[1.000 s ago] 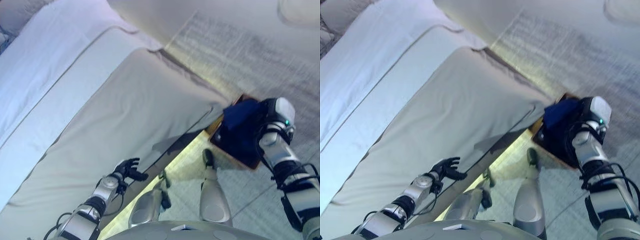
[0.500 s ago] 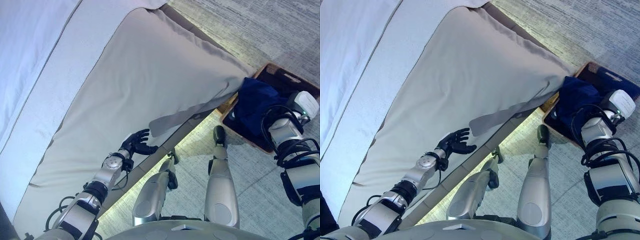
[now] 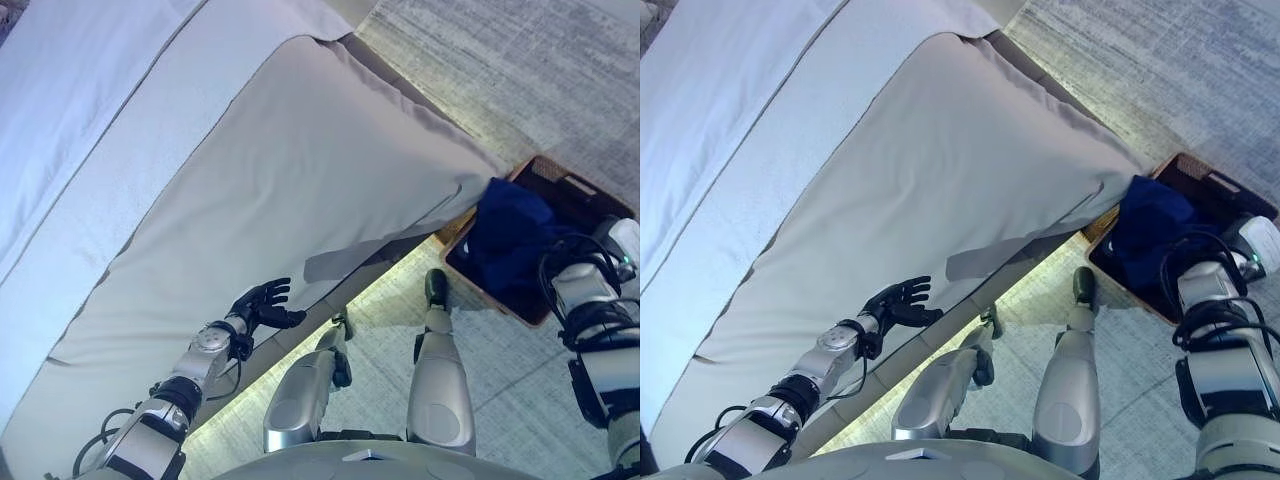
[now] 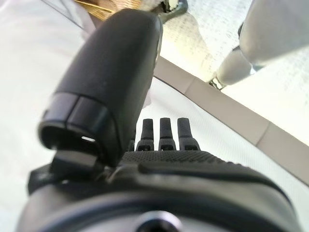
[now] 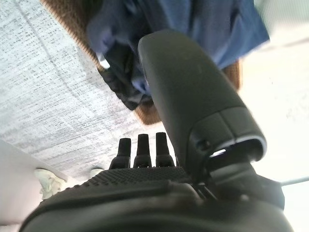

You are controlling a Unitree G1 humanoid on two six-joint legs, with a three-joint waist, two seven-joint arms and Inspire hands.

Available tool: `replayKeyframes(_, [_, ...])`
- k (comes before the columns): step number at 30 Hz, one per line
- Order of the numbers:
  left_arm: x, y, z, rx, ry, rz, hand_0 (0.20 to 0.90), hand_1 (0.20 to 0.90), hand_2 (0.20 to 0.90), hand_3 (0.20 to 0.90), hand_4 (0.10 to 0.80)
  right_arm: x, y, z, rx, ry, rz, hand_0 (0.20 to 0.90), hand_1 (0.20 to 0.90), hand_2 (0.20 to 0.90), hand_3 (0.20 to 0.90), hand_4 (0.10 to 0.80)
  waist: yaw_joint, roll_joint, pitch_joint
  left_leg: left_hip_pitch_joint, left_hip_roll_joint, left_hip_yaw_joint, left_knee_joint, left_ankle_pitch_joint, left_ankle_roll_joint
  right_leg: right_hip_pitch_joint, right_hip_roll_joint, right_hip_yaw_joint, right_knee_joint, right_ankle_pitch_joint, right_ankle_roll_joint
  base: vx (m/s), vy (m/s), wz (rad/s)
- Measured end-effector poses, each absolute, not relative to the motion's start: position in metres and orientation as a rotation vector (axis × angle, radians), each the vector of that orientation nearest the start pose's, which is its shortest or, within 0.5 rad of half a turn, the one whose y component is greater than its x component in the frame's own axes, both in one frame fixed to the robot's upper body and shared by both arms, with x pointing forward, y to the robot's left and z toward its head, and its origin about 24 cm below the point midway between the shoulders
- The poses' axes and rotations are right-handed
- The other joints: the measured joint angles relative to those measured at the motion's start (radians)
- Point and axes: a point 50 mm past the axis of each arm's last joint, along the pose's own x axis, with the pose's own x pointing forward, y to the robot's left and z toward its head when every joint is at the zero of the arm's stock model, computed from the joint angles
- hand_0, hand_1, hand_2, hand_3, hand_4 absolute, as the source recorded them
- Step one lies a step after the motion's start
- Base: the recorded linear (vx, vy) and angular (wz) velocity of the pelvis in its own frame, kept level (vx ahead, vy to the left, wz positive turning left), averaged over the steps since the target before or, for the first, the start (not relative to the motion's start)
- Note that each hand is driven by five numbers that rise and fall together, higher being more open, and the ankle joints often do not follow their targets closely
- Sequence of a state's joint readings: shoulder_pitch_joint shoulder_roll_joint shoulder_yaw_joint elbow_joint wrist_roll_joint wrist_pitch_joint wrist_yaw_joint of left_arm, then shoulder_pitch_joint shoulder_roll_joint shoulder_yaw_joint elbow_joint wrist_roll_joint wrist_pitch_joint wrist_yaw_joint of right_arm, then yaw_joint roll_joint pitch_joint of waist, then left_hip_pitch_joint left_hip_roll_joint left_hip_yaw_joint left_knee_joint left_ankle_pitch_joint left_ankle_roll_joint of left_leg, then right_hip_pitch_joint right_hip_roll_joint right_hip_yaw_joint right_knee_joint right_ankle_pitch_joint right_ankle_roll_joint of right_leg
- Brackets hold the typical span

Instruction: Pick up the clothes from the bed and place them into the basket

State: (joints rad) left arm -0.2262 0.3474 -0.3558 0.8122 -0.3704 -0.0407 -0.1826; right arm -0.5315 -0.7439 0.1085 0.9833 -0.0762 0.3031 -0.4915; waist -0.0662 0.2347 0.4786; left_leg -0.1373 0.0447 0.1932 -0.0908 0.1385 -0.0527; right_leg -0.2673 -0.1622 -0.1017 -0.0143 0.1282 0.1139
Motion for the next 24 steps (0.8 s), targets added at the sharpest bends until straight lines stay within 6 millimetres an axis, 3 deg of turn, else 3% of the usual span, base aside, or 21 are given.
replayKeyframes(3, [0.237,0.197,-0.081,0.079,0.661,-0.227,0.9,0.9,0.9,0.9,0.8,0.269,-0.387,0.057,-0.878,0.498,-0.848,0.9,0.9,0.9,0.9,0.8,-0.018,-0.028,0.015,0.04,0.009,-0.01,-0.002,-0.013,-0.005,0.074,0.011,-0.021,-0.055,0.014,-0.003,0.156,0.063,0.1])
replayKeyframes(7, [0.218,0.206,-0.095,0.07,0.735,-0.183,0.9,0.9,0.9,0.9,0.8,0.251,-0.37,0.027,-0.851,0.508,-0.763,0.9,0.9,0.9,0.9,0.8,-0.021,-0.089,-0.007,0.114,0.027,-0.007,-0.003,-0.034,-0.015,0.158,0.032,-0.024,-0.077,0.024,-0.006,0.19,0.069,-0.05])
replayKeyframes(13, [0.182,0.228,-0.118,0.072,0.9,-0.084,0.9,0.9,0.9,0.9,0.8,0.229,-0.342,-0.017,-0.893,0.613,-0.535,0.9,0.9,0.9,0.9,0.8,-0.018,-0.224,-0.168,0.181,0.046,0.001,-0.003,-0.056,-0.007,0.222,0.05,-0.028,-0.078,0.014,-0.008,0.149,0.105,-0.04])
replayKeyframes(17, [0.16,0.238,-0.128,0.094,0.982,-0.036,0.9,0.9,0.9,0.9,0.8,0.209,-0.328,-0.038,-0.895,0.657,-0.447,0.9,0.9,0.9,0.9,0.8,-0.017,-0.276,-0.274,0.223,0.046,-0.006,-0.004,-0.078,-0.01,0.27,0.048,-0.045,-0.079,-0.007,-0.012,0.077,0.104,0.11])
replayKeyframes(19, [0.145,0.243,-0.135,0.076,1.036,-0.005,0.9,0.9,0.9,0.9,0.8,0.201,-0.318,-0.05,-0.889,0.672,-0.394,0.9,0.9,0.9,0.9,0.8,-0.015,-0.287,-0.336,0.227,0.042,-0.006,-0.004,-0.089,-0.011,0.275,0.044,-0.047,-0.078,-0.013,-0.011,0.051,0.098,0.03])
replayKeyframes(24, [0.11,0.244,-0.149,0.054,1.154,0.022,0.9,0.9,0.9,0.9,0.8,0.185,-0.293,-0.074,-0.814,0.73,-0.28,0.9,0.9,0.9,0.9,0.8,-0.009,-0.278,-0.391,0.246,0.039,-0.004,-0.004,-0.095,-0.009,0.297,0.035,-0.046,-0.083,-0.024,-0.005,0.042,0.075,0.0])
